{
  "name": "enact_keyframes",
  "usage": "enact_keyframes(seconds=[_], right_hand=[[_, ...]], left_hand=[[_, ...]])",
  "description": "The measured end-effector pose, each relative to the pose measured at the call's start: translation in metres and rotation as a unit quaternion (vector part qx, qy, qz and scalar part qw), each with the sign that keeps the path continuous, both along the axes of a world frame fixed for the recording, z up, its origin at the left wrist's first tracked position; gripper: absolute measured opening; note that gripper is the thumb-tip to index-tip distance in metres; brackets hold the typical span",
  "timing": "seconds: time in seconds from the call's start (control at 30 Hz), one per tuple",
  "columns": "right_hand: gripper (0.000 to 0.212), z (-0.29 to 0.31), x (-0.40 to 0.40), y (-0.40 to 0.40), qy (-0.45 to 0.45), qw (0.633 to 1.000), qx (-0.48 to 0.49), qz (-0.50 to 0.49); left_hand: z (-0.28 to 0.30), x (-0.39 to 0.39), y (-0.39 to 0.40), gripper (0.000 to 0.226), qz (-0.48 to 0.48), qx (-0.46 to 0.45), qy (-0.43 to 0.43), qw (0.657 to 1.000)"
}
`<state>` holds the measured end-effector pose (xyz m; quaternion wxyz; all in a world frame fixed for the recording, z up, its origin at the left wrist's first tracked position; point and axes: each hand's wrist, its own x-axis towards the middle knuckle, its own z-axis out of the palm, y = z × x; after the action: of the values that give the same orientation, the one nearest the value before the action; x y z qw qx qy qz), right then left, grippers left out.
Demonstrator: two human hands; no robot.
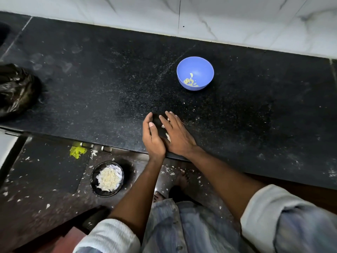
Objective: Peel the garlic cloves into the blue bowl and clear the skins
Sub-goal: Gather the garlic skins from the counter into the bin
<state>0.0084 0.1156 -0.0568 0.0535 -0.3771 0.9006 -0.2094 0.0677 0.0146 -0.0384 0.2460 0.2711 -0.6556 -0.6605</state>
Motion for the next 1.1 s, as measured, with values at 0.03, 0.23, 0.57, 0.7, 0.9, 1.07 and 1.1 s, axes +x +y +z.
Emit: enact_keyframes(seconds=[0.03,0.23,0.57,0.7,0.9,1.07,1.1], right_hand=[[0.069,-0.001,0.0,-0.003,0.025,1.0,0.013,0.009],[0.022,0.016,-0.033,-0.009,0.171,0.984,0.047,0.014],[0.027,0.011,-0.051,-0.008,0.268,0.962,0.036,-0.034],[0.026,0.01,-0.053,-0.015,0.223,0.97,0.07,-0.071],[0.043,0.049,-0.067,-0.005,-0.2,0.857,-0.249,-0.404],[0.035,0.084,-0.045,-0.019,-0.391,0.662,-0.439,-0.465],[0.035,0.091,-0.041,-0.021,-0.39,0.666,-0.434,-0.466]], left_hand=[[-0.001,0.003,-0.001,0.046,0.008,0.02,0.006,1.0],[0.011,-0.006,-0.006,0.05,0.032,0.195,0.024,0.98],[0.025,-0.004,-0.013,0.062,0.016,0.376,0.006,0.926],[0.026,-0.006,-0.021,0.063,0.023,0.428,0.013,0.904],[0.033,-0.024,-0.015,0.063,0.002,0.483,0.029,0.875],[0.042,-0.03,0.007,0.059,0.011,0.551,0.036,0.834],[0.046,-0.034,0.015,0.059,0.013,0.576,0.054,0.816]])
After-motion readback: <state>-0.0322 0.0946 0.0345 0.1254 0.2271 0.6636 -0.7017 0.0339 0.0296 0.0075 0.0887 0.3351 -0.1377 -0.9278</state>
